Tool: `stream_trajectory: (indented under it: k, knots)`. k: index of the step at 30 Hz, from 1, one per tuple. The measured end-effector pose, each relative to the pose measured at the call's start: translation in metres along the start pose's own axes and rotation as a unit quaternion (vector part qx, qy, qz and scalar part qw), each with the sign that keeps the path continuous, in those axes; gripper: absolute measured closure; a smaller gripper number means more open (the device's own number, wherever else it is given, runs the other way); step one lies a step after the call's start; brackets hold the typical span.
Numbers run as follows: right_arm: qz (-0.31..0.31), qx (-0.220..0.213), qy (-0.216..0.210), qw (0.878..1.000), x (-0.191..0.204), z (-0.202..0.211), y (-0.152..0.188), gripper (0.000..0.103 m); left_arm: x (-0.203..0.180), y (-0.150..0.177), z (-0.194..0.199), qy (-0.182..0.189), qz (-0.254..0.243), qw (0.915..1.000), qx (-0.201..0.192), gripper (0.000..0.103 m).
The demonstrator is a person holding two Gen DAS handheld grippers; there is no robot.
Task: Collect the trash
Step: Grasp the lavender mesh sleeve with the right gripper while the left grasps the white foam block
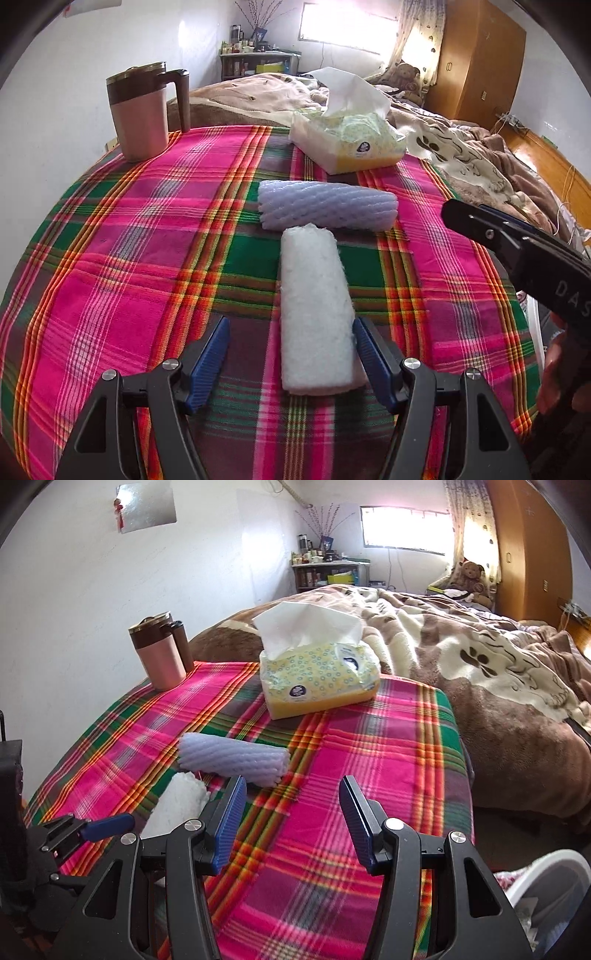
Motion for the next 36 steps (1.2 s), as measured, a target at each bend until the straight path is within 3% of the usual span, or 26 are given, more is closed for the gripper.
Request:
stream_trajectory:
  k: [4,6,9,13,20,28,30,36]
  knots:
    - [0.022,0.006,-0.010,1.000,0.012,-0.008,-0.001,0.049,0.010,-0.003,0.002,0.005,0.006,1.0000,-0.004,0.036]
    - [0.026,0.012,-0.016,0.999,0.015,-0.012,-0.002,0.049,0.015,-0.005,0.005,0.012,0.015,0.9998,-0.011,0.051]
    - [0.033,0.012,-0.021,0.999,0.020,-0.017,-0.004,0.046,0.025,-0.007,0.011,0.005,0.017,0.9997,-0.017,0.060]
    - [0.048,0.014,-0.027,0.998,0.031,-0.025,-0.007,0.042,0.039,-0.010,0.019,-0.008,0.023,0.9993,-0.028,0.061]
    - [0.081,0.011,-0.037,0.996,0.050,-0.040,-0.014,0.035,0.069,-0.014,0.029,-0.035,0.041,0.9978,-0.037,0.061]
    - [0.127,0.010,-0.044,0.991,0.064,-0.052,-0.019,0.031,0.084,-0.022,0.027,-0.027,0.055,0.9972,-0.043,0.060]
    - [0.138,0.014,-0.048,0.989,0.068,-0.054,-0.019,0.031,0.084,-0.024,0.025,-0.025,0.051,0.9975,-0.043,0.053]
    - [0.165,0.012,-0.038,0.985,0.076,-0.059,-0.020,0.031,0.091,-0.028,0.017,-0.030,0.054,0.9976,-0.031,0.043]
Point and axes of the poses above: each gripper's, at about its wrist camera, not at the fingertips, and z roughly against the way its jaws point, x to its left, y to its underside, the point moved 6 cm from there along -z, roughly the way its jaws point, and after that the axes turned 15 degrees about y, right-handed, at the moved point
